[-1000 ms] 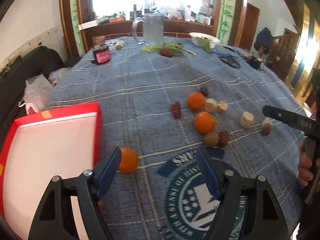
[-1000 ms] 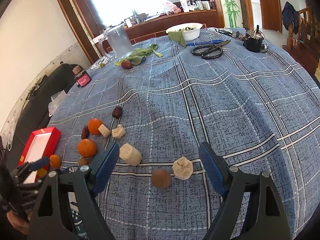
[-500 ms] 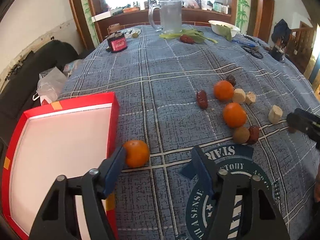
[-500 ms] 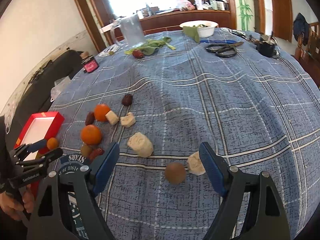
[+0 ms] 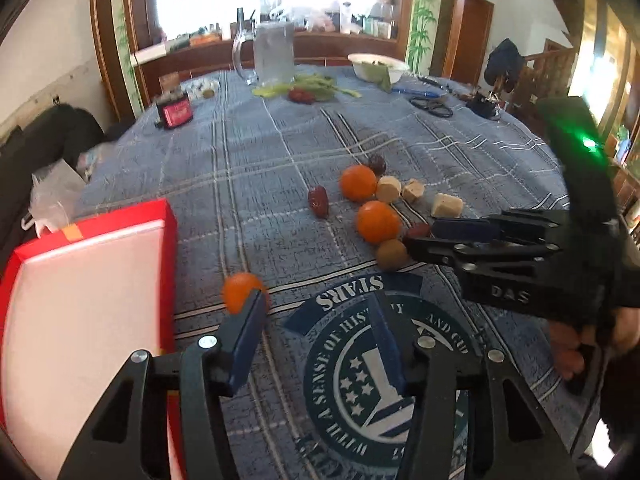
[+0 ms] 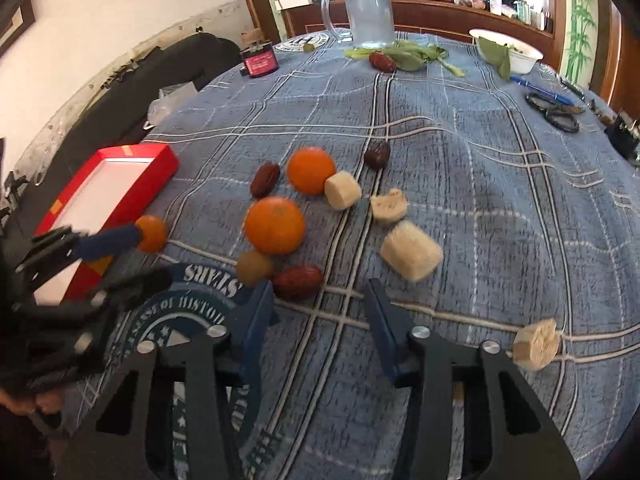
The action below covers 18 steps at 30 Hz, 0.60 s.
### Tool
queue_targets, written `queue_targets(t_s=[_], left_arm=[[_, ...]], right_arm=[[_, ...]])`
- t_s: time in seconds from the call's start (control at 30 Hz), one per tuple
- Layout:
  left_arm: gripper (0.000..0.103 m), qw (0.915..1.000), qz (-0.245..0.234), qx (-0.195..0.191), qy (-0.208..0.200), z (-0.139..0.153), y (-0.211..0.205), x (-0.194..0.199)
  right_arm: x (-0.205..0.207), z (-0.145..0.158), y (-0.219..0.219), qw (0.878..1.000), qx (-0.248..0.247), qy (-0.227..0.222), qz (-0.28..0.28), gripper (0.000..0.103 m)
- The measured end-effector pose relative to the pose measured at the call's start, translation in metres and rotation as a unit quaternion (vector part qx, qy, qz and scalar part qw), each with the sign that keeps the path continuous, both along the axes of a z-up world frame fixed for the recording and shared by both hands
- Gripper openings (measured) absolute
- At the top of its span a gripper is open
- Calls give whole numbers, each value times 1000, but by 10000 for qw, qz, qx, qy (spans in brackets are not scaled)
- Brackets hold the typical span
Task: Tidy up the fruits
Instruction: 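Move the left tool to an orange while the right tool approaches a red date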
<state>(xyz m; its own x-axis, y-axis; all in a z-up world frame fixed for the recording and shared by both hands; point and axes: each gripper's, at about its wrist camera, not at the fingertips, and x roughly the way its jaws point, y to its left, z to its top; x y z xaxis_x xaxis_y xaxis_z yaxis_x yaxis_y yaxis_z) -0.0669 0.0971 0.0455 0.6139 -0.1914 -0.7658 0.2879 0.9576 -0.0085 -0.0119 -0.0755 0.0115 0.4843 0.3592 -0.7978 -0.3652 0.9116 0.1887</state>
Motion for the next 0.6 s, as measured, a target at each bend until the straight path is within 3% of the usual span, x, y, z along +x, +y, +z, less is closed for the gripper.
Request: queue_targets(t_s=[0.17,0.27,0.43,0.5,0.6], left_arm=[[53,9991,289,267,-178,8,8,-2],[53,9984,427,369,-35,2,11,7],[53,9969,550,519,218,-16,1,22],[53,9950,668,718,164,-19,-2,26],[53,9944,759,713,162,-20,0,28]], right_arm=[[0,-2,7,9995,-220,-225,93,41],[-1,-4,15,9974,-523,-446,224,42],[4,-3,11,9982,-369,-400,252,47],[6,-3,9,9984,-347,-398,211,47],[8,-3,6,9988,-284,-380,116,45]])
